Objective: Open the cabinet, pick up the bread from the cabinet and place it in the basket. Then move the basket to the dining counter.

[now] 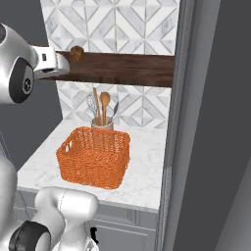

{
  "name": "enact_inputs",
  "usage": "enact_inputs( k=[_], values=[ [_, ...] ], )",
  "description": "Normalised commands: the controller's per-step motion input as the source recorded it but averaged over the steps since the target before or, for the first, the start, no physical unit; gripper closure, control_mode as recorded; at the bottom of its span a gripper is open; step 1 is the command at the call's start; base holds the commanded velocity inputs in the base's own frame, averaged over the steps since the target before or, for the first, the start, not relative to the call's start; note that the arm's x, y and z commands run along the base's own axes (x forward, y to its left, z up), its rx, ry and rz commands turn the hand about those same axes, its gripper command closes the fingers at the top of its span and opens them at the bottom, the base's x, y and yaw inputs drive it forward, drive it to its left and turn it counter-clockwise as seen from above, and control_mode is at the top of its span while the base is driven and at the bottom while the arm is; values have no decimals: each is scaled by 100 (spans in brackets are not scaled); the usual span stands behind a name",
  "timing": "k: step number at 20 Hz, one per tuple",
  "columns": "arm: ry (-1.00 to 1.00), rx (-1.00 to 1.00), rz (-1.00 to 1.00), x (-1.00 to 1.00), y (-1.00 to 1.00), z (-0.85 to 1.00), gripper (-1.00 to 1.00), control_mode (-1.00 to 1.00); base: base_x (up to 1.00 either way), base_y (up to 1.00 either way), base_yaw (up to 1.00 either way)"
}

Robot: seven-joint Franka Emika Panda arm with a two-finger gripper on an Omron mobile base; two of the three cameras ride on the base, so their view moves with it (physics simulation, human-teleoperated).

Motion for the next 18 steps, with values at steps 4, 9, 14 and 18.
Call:
enact_inputs(
  k=[4, 9, 14, 18],
  values=[
    [6, 7, 0, 47, 8, 28, -100, -100, 0, 0, 0],
    [2, 8, 0, 83, 5, 0, -100, -100, 0, 0, 0],
    [0, 7, 0, 88, 0, 0, -100, -100, 0, 0, 0],
    [4, 14, -3, 68, 4, -25, -100, -100, 0, 0, 0]
  ],
)
